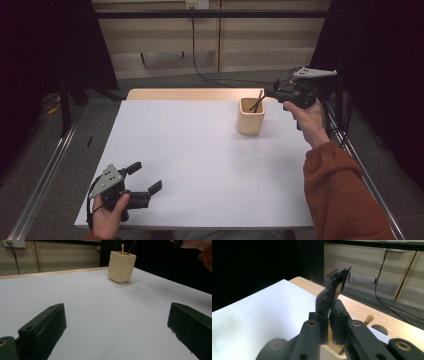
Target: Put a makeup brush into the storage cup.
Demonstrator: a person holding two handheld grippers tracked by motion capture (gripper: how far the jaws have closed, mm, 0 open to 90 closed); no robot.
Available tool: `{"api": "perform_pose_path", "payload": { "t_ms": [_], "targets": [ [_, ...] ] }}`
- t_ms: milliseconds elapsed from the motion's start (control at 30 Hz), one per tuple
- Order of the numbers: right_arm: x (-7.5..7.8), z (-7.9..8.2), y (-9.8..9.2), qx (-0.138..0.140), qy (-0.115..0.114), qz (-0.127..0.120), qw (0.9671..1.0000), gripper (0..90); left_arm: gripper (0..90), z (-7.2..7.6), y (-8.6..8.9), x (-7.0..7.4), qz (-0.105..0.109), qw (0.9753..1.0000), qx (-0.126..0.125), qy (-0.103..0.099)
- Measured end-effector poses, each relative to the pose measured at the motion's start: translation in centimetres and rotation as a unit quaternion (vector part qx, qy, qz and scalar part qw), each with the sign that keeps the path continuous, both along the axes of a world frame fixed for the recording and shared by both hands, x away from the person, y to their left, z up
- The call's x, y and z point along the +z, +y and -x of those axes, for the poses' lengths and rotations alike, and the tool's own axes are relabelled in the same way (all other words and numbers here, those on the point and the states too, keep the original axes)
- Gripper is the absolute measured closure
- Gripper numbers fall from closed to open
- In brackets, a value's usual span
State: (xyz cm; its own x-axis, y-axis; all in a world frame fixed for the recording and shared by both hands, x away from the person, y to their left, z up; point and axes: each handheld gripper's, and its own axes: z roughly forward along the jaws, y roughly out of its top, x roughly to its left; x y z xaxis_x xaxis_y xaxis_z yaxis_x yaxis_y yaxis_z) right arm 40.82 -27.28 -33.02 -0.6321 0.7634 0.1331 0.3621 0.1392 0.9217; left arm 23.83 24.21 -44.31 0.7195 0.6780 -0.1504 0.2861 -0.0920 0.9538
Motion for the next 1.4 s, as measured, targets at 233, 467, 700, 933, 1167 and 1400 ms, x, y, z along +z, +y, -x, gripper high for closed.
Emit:
{"api": "perform_pose_path", "payload": {
  "t_ms": [233,467,700,933,1167,1400],
  "targets": [
    [-0.7,-0.8,0.3,-0.004,0.009,0.01,0.9999,85.5,2.0,0.0,-0.1,0.0,0.0,1.0,-0.002,0.001],
    [-1.3,-1.2,0.4,-0.006,0.017,0.015,0.9997,85.5,2.0,0.0,-0.1,0.0,-0.001,1.0,-0.003,0.001],
    [-2.2,-1.6,0.3,-0.007,0.028,0.015,0.9995,85.5,2.5,0.0,-0.1,0.0,0.0,1.0,-0.004,0.001],
    [-3.1,-1.7,0.5,-0.004,0.033,0.015,0.9993,85.4,2.4,0.0,-0.1,0.0,0.001,1.0,-0.004,0.002],
    [-4.2,-1.9,0.2,-0.008,0.04,0.005,0.9992,85.4,2.4,-0.1,-0.1,0.0,-0.002,1.0,-0.006,0.003],
    [-5.2,-1.9,0.4,-0.004,0.044,0.004,0.999,85.3,2.4,-0.1,0.0,0.0,-0.002,1.0,-0.006,0.003]
  ]
}}
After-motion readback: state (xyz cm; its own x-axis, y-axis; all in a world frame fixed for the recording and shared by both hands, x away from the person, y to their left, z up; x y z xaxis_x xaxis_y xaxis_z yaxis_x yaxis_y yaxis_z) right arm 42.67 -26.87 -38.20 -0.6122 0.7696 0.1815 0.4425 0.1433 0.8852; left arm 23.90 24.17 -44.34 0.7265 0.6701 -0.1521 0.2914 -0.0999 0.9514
